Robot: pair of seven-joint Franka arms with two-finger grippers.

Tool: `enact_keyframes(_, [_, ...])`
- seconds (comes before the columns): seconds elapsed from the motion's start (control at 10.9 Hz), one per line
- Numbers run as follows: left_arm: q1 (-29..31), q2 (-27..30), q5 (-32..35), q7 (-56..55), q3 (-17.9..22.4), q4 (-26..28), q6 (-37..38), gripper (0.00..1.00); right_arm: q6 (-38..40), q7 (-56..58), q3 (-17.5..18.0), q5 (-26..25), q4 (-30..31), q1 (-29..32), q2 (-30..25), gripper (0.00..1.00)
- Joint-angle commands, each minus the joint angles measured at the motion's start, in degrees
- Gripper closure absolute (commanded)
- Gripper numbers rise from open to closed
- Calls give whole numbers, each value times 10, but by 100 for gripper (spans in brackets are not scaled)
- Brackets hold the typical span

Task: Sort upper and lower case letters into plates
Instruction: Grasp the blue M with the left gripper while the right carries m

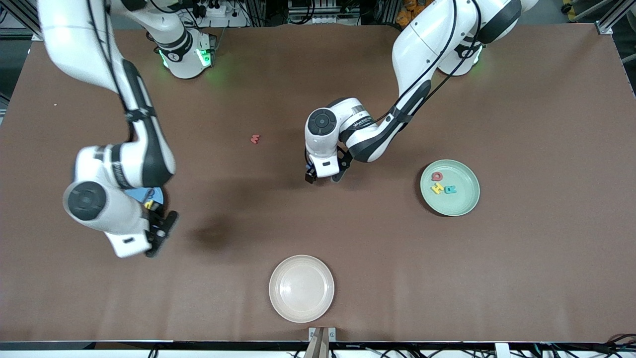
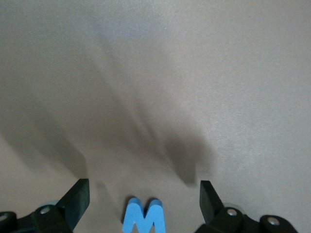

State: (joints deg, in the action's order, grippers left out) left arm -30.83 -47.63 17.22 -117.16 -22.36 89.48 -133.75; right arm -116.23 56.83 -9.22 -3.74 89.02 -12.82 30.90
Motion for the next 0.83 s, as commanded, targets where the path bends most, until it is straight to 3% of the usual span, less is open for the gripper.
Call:
enact_keyframes(0.0, [-13,-14,-13,-13,7,-34,12,0,-20,-13,11,-2,119,64,-80,100])
enact_keyframes(0.28, [-27,-16,-14,-13,7,-35,13,0,-24,-60,11,0,159,121,-82,100])
enact_keyframes(0.55, [-28,-20,-11,-11,7,-33,13,0,-76,-124,11,1,197,133,-73,100])
enact_keyframes(0.64, [-28,-21,-11,-11,7,-33,13,0,-77,-139,11,4,196,132,-73,75])
enact_keyframes(0.73, [-28,-27,-11,-11,7,-34,12,0,-78,-152,11,5,196,131,-72,1])
